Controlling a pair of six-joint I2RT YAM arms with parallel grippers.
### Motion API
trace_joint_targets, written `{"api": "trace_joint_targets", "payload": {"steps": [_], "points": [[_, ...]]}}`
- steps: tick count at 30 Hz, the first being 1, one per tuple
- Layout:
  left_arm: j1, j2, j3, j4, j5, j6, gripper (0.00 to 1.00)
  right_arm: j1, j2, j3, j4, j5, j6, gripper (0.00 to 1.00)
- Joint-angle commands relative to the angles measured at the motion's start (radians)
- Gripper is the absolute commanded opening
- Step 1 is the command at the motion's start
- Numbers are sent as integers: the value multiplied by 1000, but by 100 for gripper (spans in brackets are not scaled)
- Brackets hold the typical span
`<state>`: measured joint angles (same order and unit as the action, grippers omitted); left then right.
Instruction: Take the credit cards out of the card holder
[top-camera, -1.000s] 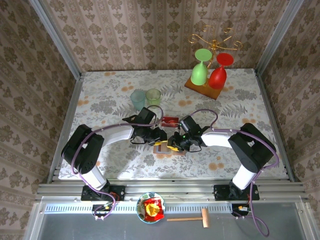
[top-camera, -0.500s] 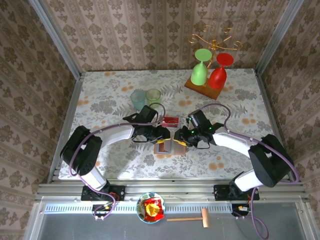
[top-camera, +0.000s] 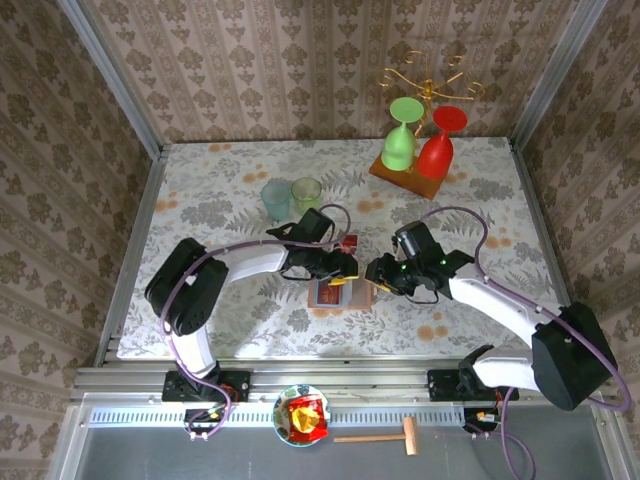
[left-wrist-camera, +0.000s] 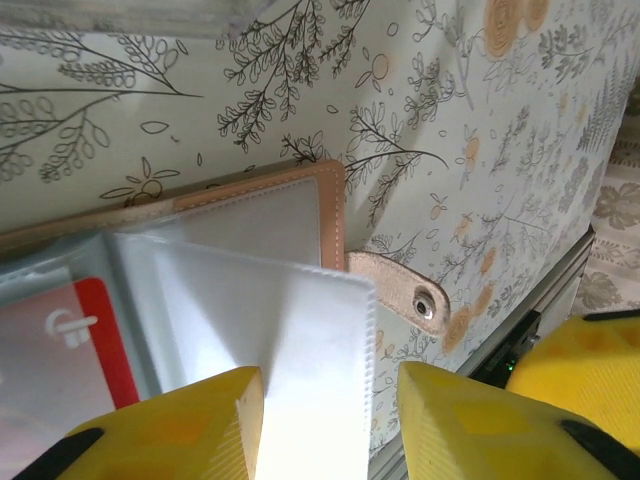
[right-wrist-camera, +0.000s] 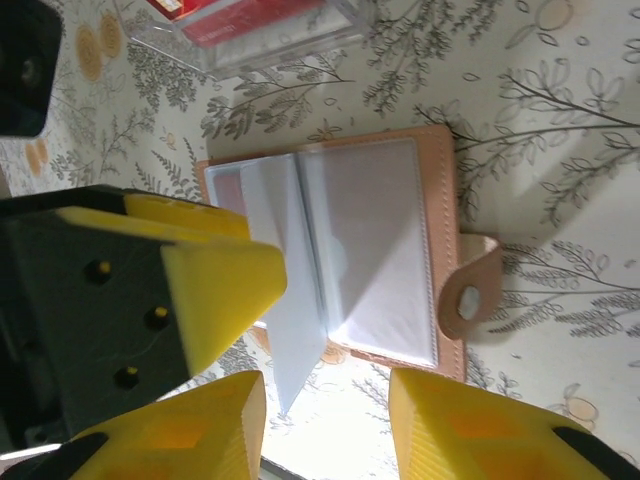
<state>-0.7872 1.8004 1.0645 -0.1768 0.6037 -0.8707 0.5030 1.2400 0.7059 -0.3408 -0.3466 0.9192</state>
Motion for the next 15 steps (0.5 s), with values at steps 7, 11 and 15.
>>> {"api": "trace_joint_targets", "payload": {"steps": [7, 11, 15], "points": [[-16, 39, 63, 39, 33, -10, 42, -7, -52, -28, -44, 29, 13, 41], [-15, 34, 63, 40, 33, -11, 43, -7, -52, -37, -14, 22, 26, 41], [-12, 18, 48, 41, 33, -11, 43, -6, -25, -42, 35, -11, 42, 39]]}}
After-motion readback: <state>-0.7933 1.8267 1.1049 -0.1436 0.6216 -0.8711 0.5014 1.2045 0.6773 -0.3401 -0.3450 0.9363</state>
